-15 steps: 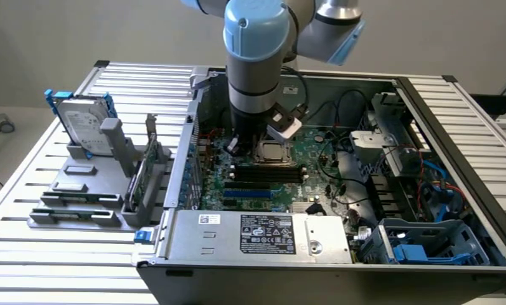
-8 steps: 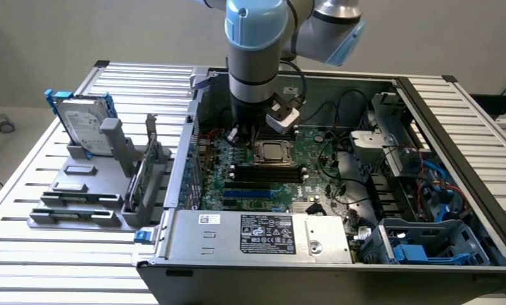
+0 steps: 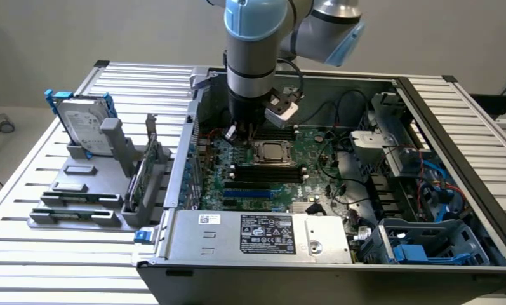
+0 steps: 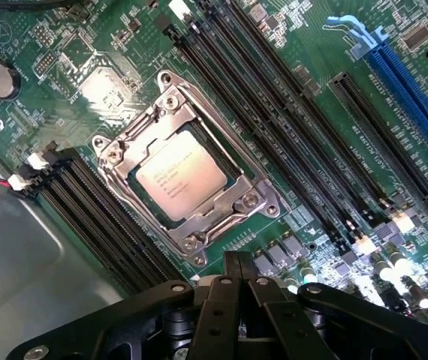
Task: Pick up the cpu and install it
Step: 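Install the first cpu locking lever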
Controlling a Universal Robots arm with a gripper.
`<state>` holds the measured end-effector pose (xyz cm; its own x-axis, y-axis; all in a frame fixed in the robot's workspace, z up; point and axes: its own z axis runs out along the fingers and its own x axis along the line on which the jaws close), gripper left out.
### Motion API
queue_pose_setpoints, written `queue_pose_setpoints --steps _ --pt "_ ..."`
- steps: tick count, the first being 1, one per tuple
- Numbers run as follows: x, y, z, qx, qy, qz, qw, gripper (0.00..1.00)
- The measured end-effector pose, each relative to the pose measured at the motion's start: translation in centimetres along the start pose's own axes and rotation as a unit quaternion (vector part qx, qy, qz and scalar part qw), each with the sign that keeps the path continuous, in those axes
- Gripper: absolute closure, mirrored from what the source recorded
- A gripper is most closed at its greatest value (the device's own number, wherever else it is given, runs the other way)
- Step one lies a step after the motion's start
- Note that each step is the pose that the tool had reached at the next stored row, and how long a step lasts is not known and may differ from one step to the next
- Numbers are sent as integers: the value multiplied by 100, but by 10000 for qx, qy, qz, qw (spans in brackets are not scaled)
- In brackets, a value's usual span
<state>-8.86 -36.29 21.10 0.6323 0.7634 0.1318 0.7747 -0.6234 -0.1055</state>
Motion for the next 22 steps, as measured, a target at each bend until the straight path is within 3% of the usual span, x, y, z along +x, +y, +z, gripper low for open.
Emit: queue_pose_setpoints --steps 3,7,12,17,20,22 --pt "7 -23 -30 -45 -91 -122 9999 89" --pt "25 -53 -90 -87 -191 -295 9993 89" --pt "32 -81 -159 -152 -343 -568 9977 89" --pt "29 -103 -211 -230 -524 -883 9945 89" --pt "29 -115 -248 -268 -623 -1096 9917 89" --pt "31 -121 -275 -283 -674 -1244 9895 89"
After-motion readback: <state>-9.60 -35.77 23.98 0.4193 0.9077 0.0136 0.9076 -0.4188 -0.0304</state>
